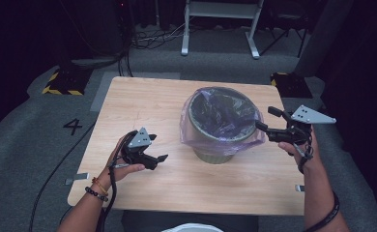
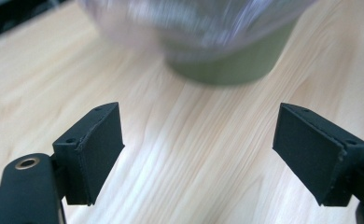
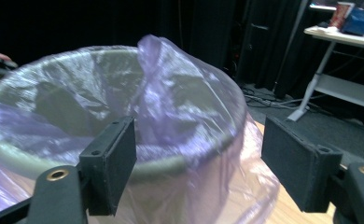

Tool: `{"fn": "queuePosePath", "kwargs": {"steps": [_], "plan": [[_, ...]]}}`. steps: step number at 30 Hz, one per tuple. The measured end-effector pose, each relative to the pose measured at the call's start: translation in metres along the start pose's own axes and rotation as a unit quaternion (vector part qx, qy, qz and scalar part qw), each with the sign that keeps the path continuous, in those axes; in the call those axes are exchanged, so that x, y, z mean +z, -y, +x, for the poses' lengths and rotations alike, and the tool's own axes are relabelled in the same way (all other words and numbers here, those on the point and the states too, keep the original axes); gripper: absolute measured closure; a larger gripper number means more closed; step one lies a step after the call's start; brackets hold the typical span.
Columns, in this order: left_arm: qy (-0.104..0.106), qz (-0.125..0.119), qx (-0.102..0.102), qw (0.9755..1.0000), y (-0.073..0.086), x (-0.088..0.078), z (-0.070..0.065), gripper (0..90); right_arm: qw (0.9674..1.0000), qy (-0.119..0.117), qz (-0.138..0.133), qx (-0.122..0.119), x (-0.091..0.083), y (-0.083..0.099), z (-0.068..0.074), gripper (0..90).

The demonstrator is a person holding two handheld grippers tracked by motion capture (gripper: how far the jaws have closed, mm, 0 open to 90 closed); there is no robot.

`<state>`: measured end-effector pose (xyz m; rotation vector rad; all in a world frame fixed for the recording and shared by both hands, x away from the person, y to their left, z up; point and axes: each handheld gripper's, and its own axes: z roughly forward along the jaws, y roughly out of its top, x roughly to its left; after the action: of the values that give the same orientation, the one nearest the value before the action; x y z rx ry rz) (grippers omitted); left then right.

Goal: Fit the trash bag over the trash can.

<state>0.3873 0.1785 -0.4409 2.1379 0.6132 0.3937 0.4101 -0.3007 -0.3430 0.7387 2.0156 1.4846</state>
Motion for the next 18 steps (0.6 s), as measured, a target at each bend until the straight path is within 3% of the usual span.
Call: {"fn": "queuePosePath", "kwargs": {"steps": [10, 14, 18], "plan": [[-0.007, 0.081, -0.010, 0.9966, 0.041, 0.023, 0.002, 15.9, 0.9996, -0.010, 0.011, -0.026, 0.011, -0.017, 0.012, 26.3], [0.001, 0.085, -0.014, 0.9963, 0.048, 0.026, 0.000, 16.1, 0.9992, -0.024, 0.007, -0.032, 0.013, -0.020, 0.021, 26.3], [0.007, 0.093, -0.011, 0.9956, 0.051, 0.028, -0.002, 16.1, 0.9978, -0.031, 0.025, -0.053, 0.014, -0.019, 0.031, 26.1]]}}
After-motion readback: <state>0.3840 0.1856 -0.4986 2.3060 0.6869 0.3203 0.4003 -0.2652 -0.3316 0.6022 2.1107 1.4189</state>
